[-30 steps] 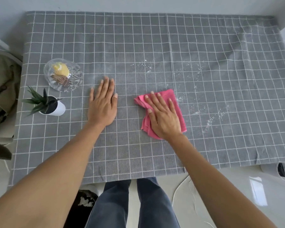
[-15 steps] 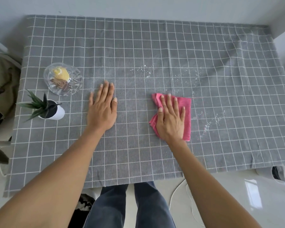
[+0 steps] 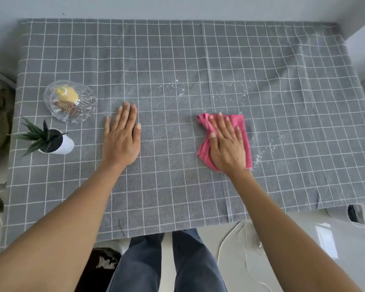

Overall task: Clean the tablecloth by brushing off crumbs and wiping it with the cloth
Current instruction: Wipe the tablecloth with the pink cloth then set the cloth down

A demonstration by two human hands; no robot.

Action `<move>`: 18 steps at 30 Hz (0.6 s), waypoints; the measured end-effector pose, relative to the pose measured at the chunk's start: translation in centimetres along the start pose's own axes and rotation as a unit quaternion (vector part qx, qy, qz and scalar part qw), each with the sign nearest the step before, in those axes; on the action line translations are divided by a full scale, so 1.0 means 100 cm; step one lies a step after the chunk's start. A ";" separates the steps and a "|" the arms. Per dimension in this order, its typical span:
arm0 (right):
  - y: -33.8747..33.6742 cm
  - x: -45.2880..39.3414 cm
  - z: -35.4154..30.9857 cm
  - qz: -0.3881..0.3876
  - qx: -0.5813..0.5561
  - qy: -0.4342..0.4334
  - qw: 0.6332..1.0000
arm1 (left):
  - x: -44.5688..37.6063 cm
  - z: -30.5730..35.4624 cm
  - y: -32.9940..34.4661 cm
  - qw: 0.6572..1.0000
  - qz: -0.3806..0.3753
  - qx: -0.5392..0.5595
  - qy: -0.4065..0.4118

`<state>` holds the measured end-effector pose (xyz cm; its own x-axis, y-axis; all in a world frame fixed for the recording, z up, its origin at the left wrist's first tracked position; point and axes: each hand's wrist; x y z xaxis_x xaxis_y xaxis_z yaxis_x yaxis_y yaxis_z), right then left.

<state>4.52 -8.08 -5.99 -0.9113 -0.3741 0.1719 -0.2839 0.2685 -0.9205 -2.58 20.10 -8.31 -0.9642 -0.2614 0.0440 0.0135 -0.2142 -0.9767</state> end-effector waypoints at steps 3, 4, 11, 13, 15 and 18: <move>-0.006 -0.004 0.018 0.023 -0.017 0.068 0.997 | 0.000 0.000 0.000 1.000 0.000 -0.004 -0.003; -0.004 -0.006 0.017 0.030 -0.022 0.089 0.995 | 0.000 0.001 0.000 1.000 0.002 -0.006 -0.007; 0.017 -0.003 -0.043 0.018 -0.024 0.087 0.996 | -0.001 0.004 0.001 1.000 0.008 -0.016 -0.021; 0.028 0.004 -0.072 -0.005 -0.027 0.020 0.999 | -0.001 0.004 0.001 1.000 0.010 -0.017 -0.021; 0.038 0.013 -0.094 -0.024 -0.020 -0.039 0.999 | -0.001 0.004 0.001 1.000 0.010 -0.012 -0.020; 0.040 0.014 -0.089 -0.038 -0.005 -0.087 0.995 | 0.000 0.004 0.001 1.000 0.011 -0.008 -0.012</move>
<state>-0.55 0.38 -6.30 -0.8214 -0.5423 0.1769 -0.3538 0.2411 -0.9037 -2.47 19.73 -8.31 -0.9572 -0.2881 0.0278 0.0299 -0.1938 -0.9806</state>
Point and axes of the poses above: each hand's wrist, its own x-axis away from the middle knuckle, its own y-axis out of the palm, z = x × y, and after that the axes turned 3 degrees about -x, right-handed
